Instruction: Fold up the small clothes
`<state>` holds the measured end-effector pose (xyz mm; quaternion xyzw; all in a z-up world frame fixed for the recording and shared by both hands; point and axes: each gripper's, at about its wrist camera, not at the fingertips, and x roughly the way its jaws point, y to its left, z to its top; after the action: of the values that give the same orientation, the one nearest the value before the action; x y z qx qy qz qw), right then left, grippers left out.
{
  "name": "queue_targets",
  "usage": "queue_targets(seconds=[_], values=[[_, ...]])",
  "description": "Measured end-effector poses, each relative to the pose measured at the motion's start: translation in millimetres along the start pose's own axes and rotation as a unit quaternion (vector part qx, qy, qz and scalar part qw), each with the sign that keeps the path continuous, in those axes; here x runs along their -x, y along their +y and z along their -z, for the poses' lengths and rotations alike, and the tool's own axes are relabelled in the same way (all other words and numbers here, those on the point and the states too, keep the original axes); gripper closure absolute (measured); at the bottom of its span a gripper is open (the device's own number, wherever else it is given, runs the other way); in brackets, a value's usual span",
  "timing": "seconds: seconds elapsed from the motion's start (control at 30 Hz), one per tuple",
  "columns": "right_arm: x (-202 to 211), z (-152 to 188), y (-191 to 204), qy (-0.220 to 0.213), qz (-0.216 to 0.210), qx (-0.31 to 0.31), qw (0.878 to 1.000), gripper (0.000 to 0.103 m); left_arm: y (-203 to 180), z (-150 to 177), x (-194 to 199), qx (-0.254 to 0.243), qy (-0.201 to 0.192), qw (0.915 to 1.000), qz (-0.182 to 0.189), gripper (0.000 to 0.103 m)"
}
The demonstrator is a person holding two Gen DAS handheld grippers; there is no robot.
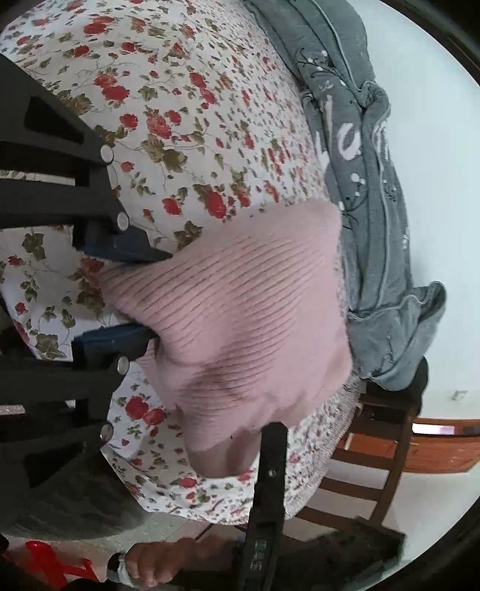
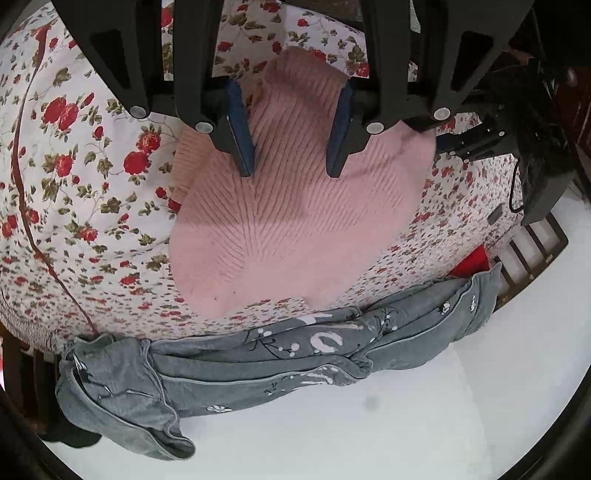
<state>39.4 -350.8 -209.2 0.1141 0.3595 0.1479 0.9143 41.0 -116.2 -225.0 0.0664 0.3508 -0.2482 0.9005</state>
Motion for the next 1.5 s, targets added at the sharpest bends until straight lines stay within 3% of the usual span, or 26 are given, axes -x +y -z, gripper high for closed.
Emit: queue_targets(seconds=[0.17, 0.4, 0.47, 0.53, 0.63, 0.7, 0.9, 1.0, 1.1, 1.3, 1.37, 1.47, 1.5], values=[[-4.8, 1.3, -5.6, 0.010, 0.001, -0.005, 1.000, 0.068, 17.9, 5.4, 11.0, 0.040, 0.001, 0.9985, 0.036, 0.081], [-5.1, -0.4, -5.4, 0.017, 0.003, -0.007, 1.000, 0.068, 20.1, 8.3, 19.1, 0.042, 0.014, 0.9981, 0.044, 0.076], [1.6, -4.3, -5.2, 0.015, 0.000, -0.003, 1.000, 0.068, 24.8, 12.6, 29.7, 0.047, 0.009, 0.9971, 0.058, 0.061], [11.9, -10.6, -7.8, 0.004, 0.003, -0.003, 1.000, 0.063, 36.2, 15.1, 44.9, 0.064, -0.014, 0.9961, 0.059, 0.029], [20.5, -23.9, -17.2, -0.010, -0.007, -0.023, 1.000, 0.045, 58.2, -1.0, 53.6, 0.095, -0.026, 0.9931, 0.064, 0.028], [18.3, -34.5, -24.7, -0.011, -0.021, -0.042, 0.999, 0.040, 69.9, -20.6, 47.1, 0.118, -0.020, 0.9902, 0.071, 0.028], [-13.5, -59.4, -48.4, 0.013, -0.022, -0.089, 0.996, 0.036, 86.7, -78.6, -2.1, 0.177, 0.010, 0.9743, 0.139, 0.030], [-41.9, -60.3, -62.4, 0.057, -0.016, -0.098, 0.993, 0.036, 86.4, -96.2, -40.0, 0.178, 0.043, 0.9725, 0.144, 0.030], [-62.1, -57.4, -74.4, 0.082, -0.035, -0.116, 0.989, 0.035, 95.3, -99.8, -80.7, 0.193, 0.085, 0.9655, 0.152, 0.034], [-82.8, -59.8, -82.6, 0.107, -0.093, -0.151, 0.978, 0.032, 116.0, -85.3, -125.9, 0.246, 0.123, 0.9340, 0.228, 0.027], [-89.7, -61.4, -77.3, 0.115, -0.103, -0.147, 0.977, 0.031, 118.3, -84.6, -131.1, 0.249, 0.121, 0.9307, 0.239, 0.027], [-98.8, -63.3, -70.9, 0.123, -0.105, -0.141, 0.977, 0.030, 112.1, -88.3, -137.4, 0.242, 0.119, 0.9341, 0.234, 0.029], [-101.4, -63.2, -70.1, 0.125, -0.106, -0.142, 0.976, 0.030, 111.4, -90.8, -139.2, 0.240, 0.119, 0.9349, 0.233, 0.033]])
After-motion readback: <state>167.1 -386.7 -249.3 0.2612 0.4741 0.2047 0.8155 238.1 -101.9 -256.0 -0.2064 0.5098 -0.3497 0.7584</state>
